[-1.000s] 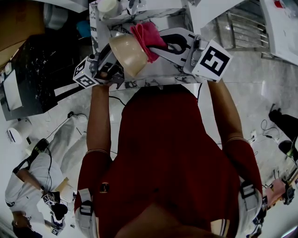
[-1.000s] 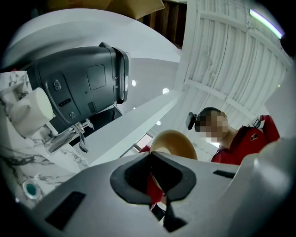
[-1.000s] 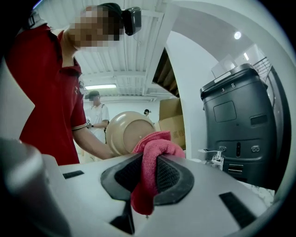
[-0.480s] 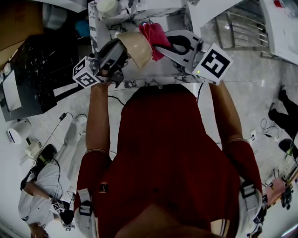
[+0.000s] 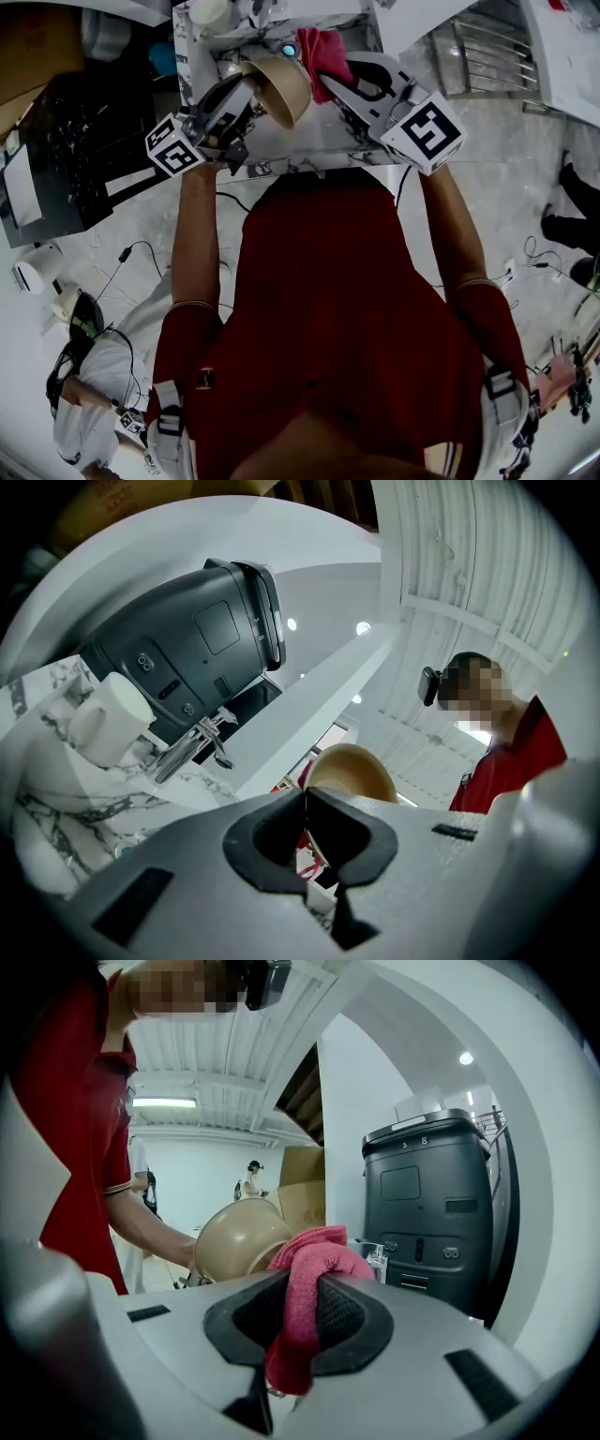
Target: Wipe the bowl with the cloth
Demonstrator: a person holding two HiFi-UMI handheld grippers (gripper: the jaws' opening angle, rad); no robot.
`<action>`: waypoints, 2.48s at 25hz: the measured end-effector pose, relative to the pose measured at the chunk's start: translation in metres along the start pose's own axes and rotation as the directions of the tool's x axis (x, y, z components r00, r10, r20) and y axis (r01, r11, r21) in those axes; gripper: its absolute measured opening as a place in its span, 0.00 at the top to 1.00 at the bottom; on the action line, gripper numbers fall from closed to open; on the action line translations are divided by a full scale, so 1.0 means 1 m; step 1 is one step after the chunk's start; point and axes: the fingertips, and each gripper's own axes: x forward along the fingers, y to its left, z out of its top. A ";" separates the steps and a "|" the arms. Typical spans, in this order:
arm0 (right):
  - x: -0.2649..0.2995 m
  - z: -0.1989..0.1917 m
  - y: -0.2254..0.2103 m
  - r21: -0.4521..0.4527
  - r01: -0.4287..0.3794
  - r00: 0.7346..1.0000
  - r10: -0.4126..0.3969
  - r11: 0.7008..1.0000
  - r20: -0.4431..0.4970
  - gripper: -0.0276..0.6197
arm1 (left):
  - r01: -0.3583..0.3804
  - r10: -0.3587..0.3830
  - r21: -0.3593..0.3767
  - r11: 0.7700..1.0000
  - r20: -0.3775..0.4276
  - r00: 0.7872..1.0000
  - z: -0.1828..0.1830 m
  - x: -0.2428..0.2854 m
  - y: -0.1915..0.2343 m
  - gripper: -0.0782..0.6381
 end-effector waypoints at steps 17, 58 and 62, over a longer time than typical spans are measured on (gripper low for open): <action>-0.011 0.006 -0.031 -0.002 0.212 0.977 -0.212 0.977 0.005 0.87 | -0.250 0.255 0.052 0.967 -0.148 0.956 -0.025 -0.002 0.044 0.87; -0.009 0.000 -0.036 0.057 0.306 0.952 -0.307 0.950 0.013 0.87 | -0.674 0.651 0.201 0.711 -0.552 0.522 -0.129 -0.031 0.159 0.87; -0.008 -0.003 -0.036 0.064 0.308 0.951 -0.308 0.949 0.004 0.87 | -0.688 0.656 0.205 0.696 -0.571 0.493 -0.136 -0.032 0.166 0.87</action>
